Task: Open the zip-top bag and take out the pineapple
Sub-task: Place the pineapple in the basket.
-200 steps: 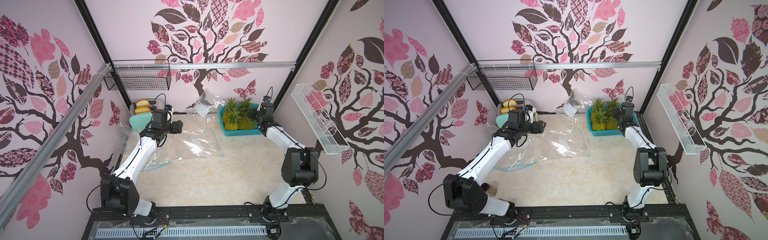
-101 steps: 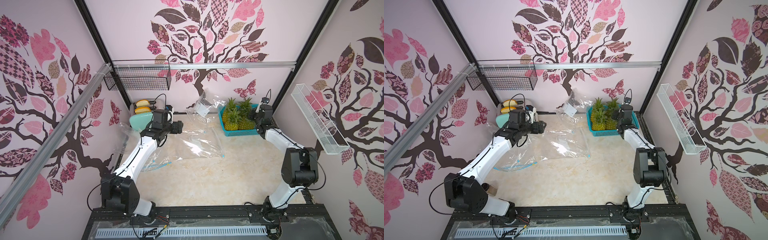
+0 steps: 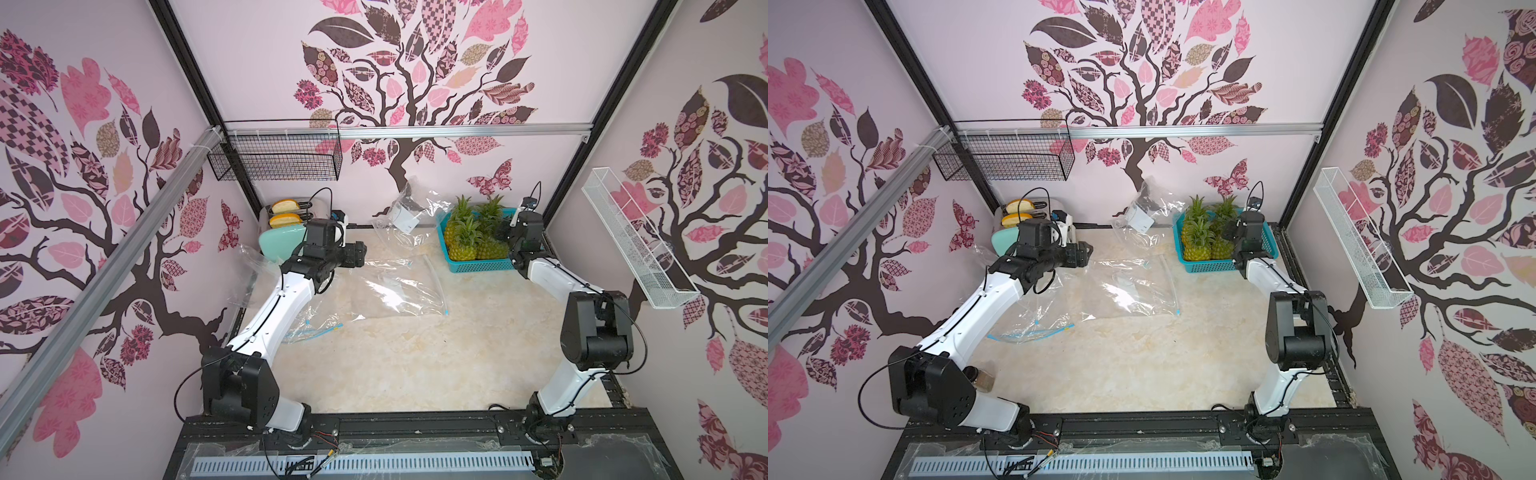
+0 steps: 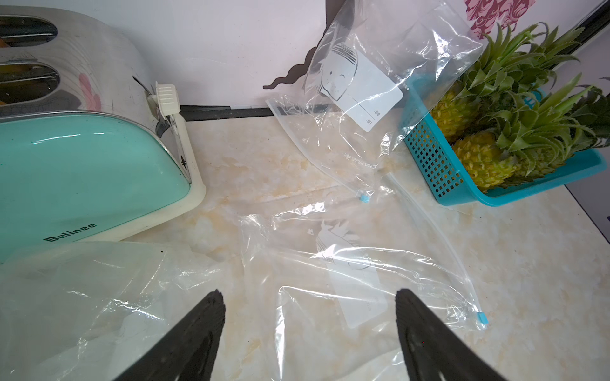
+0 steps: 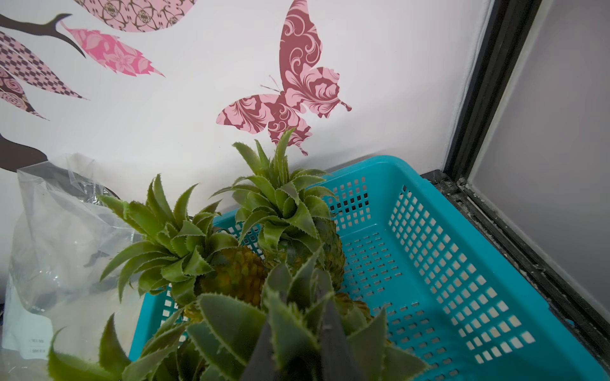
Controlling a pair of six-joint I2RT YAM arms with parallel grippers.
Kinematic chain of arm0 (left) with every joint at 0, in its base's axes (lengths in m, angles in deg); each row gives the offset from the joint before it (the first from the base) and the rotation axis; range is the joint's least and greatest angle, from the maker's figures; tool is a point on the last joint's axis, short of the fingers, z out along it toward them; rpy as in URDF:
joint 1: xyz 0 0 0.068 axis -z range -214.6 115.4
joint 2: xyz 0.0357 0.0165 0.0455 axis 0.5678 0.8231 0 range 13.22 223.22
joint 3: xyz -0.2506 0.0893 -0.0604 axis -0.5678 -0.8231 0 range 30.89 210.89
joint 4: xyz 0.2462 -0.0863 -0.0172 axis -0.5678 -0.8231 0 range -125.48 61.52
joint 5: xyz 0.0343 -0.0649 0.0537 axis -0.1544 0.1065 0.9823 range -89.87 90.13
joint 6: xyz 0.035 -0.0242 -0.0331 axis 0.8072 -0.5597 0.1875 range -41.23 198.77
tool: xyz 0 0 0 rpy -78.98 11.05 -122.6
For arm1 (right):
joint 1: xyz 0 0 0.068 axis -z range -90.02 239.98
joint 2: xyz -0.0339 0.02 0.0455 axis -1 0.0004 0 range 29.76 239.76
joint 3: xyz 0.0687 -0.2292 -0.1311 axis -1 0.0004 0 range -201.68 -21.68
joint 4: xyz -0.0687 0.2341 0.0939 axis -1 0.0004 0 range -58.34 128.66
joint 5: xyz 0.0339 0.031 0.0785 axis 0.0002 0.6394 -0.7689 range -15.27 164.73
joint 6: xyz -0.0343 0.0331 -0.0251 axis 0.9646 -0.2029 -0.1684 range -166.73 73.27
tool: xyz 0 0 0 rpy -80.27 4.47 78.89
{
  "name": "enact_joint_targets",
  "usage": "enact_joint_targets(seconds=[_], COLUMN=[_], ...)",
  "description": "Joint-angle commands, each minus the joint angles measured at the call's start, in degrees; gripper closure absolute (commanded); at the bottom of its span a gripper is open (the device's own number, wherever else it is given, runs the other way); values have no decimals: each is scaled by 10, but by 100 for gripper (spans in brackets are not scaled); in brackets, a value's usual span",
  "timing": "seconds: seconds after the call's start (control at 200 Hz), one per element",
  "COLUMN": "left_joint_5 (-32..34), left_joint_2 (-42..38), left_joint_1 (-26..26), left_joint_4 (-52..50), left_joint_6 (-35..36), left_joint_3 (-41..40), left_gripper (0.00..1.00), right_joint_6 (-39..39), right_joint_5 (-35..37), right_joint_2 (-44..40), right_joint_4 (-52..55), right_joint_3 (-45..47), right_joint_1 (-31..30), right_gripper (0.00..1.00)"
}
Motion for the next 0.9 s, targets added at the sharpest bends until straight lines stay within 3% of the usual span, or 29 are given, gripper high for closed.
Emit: enact_joint_targets(seconds=[0.0, 0.17, 0.36, 0.475, 0.6, 0.66, 0.675, 0.895], left_joint_5=[-6, -8, -9, -9, -9, -10, -10, -10], left_joint_2=[7, 8, 11, 12, 15, 17, 17, 19], left_joint_1=[1, 1, 1, 1, 1, 1, 1, 1], left_joint_4=[11, 11, 11, 11, 11, 12, 11, 11], left_joint_6=[1, -1, -1, -2, -3, -3, -3, -1], left_joint_3=[-5, -5, -5, -5, -5, -6, -6, -5], left_gripper=[16, 16, 16, 16, 16, 16, 16, 15], right_joint_6=[-27, -31, -39, -44, -47, -46, -46, -40], right_joint_5=[-32, -37, -45, -45, -49, -52, -55, -55], right_joint_2=[19, 15, 16, 16, 16, 15, 15, -6], right_joint_4=[37, 35, 33, 33, 32, 32, 33, 45], right_joint_3=[19, 30, 35, 38, 37, 36, 36, 27], right_joint_1=[-6, -6, -7, -7, -7, -7, -6, -6], right_gripper=[100, 93, 75, 55, 42, 5, 1, 1])
